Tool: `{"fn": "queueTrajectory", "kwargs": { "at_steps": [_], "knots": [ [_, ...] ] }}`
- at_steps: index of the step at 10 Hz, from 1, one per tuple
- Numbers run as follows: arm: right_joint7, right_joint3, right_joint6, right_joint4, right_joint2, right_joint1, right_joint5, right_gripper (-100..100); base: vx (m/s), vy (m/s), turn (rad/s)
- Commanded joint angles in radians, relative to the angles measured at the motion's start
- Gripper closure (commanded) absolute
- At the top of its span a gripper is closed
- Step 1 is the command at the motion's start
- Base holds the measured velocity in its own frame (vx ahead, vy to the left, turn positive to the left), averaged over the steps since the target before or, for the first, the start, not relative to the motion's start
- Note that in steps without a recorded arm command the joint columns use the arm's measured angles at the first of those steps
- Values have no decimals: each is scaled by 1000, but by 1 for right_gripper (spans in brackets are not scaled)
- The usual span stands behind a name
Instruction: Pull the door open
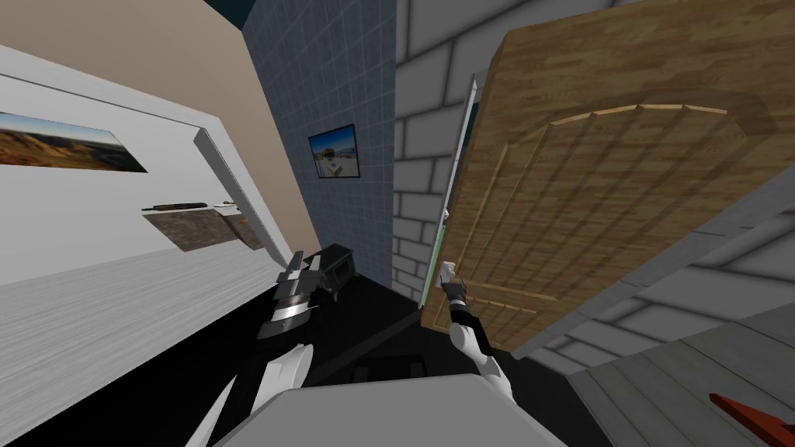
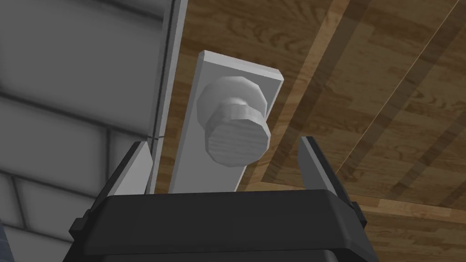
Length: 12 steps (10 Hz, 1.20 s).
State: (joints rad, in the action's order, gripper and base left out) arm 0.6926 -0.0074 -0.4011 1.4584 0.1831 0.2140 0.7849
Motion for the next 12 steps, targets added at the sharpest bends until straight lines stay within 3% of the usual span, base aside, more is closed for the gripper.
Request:
{"fn": "queueTrajectory", "kwargs": {
  "at_steps": [1, 6, 7, 8, 12],
  "knots": [
    [43, 6, 0, 10, -7, 6, 34, -100, -60, -14, 38],
    [158, 25, 3, 44, -28, 27, 137, -100, -80, -19, 51],
    [144, 23, 2, 40, -25, 24, 126, -100, -27, -7, 8],
    [174, 2, -4, 22, 3, 22, 138, -100, 87, -1, 199],
    [228, -43, -18, -18, 62, 16, 159, -100, 170, -37, 138]
  ]
}}
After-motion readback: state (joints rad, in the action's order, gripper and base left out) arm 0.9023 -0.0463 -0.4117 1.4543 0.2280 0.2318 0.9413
